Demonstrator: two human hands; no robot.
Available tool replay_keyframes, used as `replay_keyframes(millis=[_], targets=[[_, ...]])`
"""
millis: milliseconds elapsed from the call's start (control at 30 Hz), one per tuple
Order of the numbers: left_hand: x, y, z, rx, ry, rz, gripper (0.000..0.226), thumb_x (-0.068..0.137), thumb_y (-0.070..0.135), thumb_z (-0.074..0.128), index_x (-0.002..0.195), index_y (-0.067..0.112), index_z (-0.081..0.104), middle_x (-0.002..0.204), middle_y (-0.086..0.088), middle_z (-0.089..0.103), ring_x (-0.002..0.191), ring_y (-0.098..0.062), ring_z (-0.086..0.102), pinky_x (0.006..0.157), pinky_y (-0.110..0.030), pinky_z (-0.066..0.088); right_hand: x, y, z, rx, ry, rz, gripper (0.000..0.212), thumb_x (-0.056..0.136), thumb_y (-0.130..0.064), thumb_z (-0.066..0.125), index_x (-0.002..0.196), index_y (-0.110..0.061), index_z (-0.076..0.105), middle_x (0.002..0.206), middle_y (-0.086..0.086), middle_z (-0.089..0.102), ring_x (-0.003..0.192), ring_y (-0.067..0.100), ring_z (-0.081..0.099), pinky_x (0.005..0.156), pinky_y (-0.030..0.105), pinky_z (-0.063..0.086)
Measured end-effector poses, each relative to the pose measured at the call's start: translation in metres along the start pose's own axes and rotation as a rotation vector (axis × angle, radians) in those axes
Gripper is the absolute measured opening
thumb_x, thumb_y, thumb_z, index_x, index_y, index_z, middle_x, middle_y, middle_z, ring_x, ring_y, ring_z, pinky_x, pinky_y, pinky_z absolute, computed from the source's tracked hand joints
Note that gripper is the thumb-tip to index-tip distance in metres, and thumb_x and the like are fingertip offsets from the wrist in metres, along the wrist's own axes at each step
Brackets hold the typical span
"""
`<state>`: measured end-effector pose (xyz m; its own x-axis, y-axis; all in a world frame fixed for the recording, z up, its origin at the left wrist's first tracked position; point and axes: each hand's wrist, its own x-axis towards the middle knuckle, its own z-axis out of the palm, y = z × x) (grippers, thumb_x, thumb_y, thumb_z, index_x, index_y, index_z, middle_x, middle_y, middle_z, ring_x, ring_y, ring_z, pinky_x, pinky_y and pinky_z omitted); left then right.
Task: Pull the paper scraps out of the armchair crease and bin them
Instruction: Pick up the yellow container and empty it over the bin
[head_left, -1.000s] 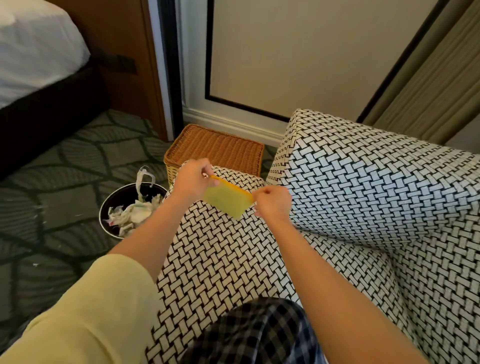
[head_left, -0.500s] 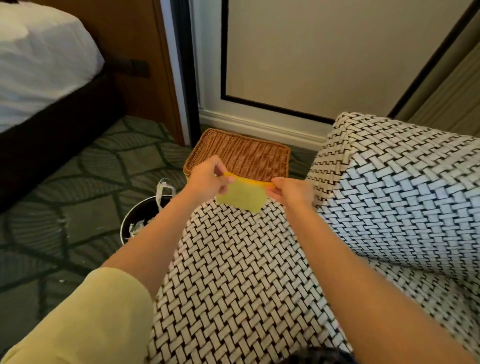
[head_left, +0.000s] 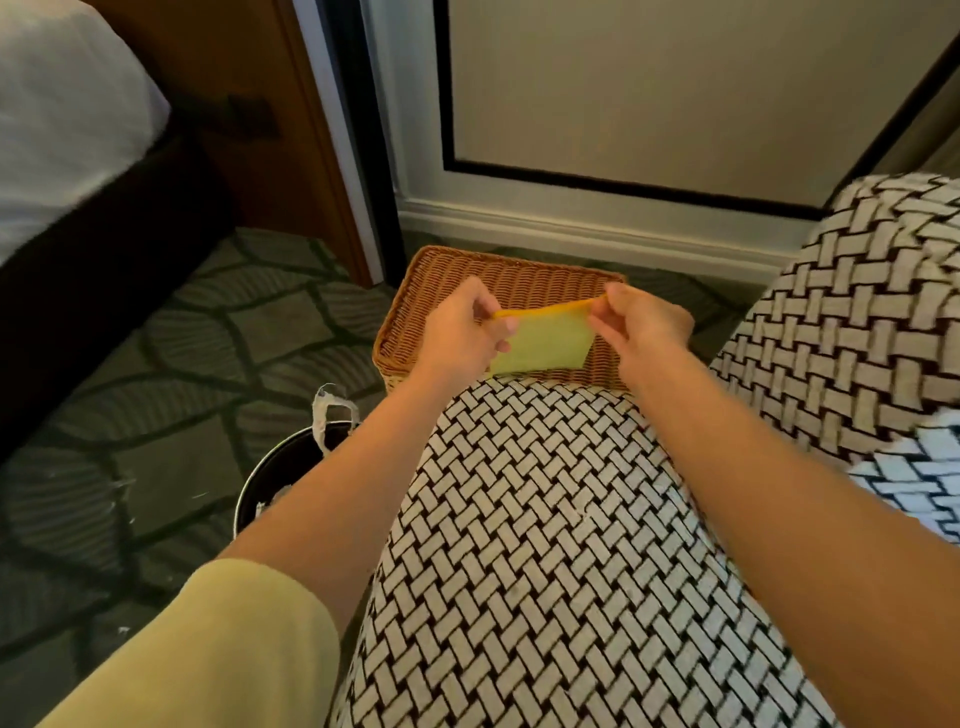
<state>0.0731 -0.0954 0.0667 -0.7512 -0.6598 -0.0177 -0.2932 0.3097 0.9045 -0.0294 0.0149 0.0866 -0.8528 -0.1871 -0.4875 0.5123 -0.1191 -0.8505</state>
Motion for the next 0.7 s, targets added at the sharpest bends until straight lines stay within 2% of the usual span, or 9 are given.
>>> replay_keyframes(millis=[100, 233, 300, 367, 500, 600, 667, 700], targets=[[0.026, -0.010, 0.007, 0.005, 0.037, -0.004, 0.025, 0.088, 0.014, 0.060, 0.073, 0.023, 0.042, 0.080, 0.009, 0.053, 0.068, -0.004, 0.061, 0.078, -0.036, 0.057, 0.027, 0.003, 0.007, -0.122, -0.016, -0.032, 0.015, 0.089, -0.009, 0.058, 0.103, -0.008, 0.063, 0.085, 0.001, 0.063, 0.072, 0.009, 0.062, 0.070, 0.025, 0.056], [0.052, -0.031, 0.016, 0.010, 0.040, -0.010, 0.028, 0.088, 0.014, 0.061, 0.072, 0.026, 0.041, 0.077, 0.011, 0.052, 0.085, -0.020, 0.063, 0.082, -0.042, 0.054, 0.055, 0.016, 0.008, -0.206, -0.031, -0.035, 0.012, 0.090, -0.009, 0.056, 0.098, -0.010, 0.065, 0.086, 0.001, 0.064, 0.073, 0.010, 0.062, 0.074, 0.027, 0.056], [0.063, -0.043, 0.021, 0.043, 0.036, -0.017, 0.024, 0.088, 0.015, 0.061, 0.075, 0.024, 0.043, 0.078, 0.014, 0.048, 0.085, -0.015, 0.055, 0.072, -0.029, 0.050, 0.067, 0.022, 0.013, -0.183, -0.032, -0.012, 0.009, 0.089, -0.008, 0.056, 0.092, -0.011, 0.064, 0.089, 0.002, 0.063, 0.075, 0.011, 0.061, 0.079, 0.029, 0.055], [0.068, -0.052, 0.022, 0.111, -0.006, 0.010, 0.017, 0.087, 0.016, 0.061, 0.081, 0.019, 0.046, 0.078, 0.015, 0.045, 0.081, -0.008, 0.045, 0.062, -0.014, 0.036, 0.075, 0.027, 0.016, -0.138, -0.032, 0.021, 0.009, 0.088, -0.005, 0.056, 0.087, -0.011, 0.063, 0.091, 0.003, 0.063, 0.077, 0.014, 0.060, 0.083, 0.030, 0.054], [0.084, -0.059, 0.024, 0.163, -0.119, 0.107, 0.016, 0.085, 0.012, 0.063, 0.079, 0.014, 0.048, 0.079, 0.011, 0.050, 0.075, -0.003, 0.044, 0.061, -0.001, 0.034, 0.093, 0.032, 0.021, -0.027, 0.013, 0.034, 0.011, 0.087, -0.002, 0.057, 0.081, -0.011, 0.061, 0.087, 0.003, 0.062, 0.076, 0.014, 0.059, 0.085, 0.031, 0.052], [0.099, -0.063, 0.028, 0.146, -0.165, 0.135, 0.025, 0.084, 0.007, 0.064, 0.072, 0.018, 0.045, 0.082, 0.011, 0.054, 0.081, -0.004, 0.049, 0.066, 0.000, 0.035, 0.105, 0.040, 0.023, 0.011, 0.081, 0.019, 0.010, 0.086, -0.002, 0.057, 0.083, -0.009, 0.063, 0.088, 0.005, 0.063, 0.076, 0.013, 0.059, 0.086, 0.030, 0.053], [0.103, -0.071, 0.031, 0.224, -0.203, 0.160, 0.024, 0.081, 0.002, 0.065, 0.072, 0.014, 0.046, 0.088, 0.005, 0.057, 0.085, -0.004, 0.051, 0.072, -0.004, 0.038, 0.112, 0.053, 0.022, -0.092, 0.109, 0.006, 0.014, 0.084, -0.001, 0.058, 0.091, -0.011, 0.063, 0.100, 0.006, 0.063, 0.084, 0.015, 0.061, 0.085, 0.029, 0.054], [0.105, -0.077, 0.032, 0.284, -0.244, 0.175, 0.022, 0.079, -0.002, 0.064, 0.073, 0.012, 0.048, 0.092, 0.000, 0.058, 0.089, -0.008, 0.052, 0.077, -0.010, 0.041, 0.116, 0.060, 0.021, -0.191, 0.118, 0.005, 0.021, 0.082, 0.001, 0.059, 0.098, -0.012, 0.063, 0.106, 0.007, 0.061, 0.089, 0.017, 0.061, 0.084, 0.029, 0.054]])
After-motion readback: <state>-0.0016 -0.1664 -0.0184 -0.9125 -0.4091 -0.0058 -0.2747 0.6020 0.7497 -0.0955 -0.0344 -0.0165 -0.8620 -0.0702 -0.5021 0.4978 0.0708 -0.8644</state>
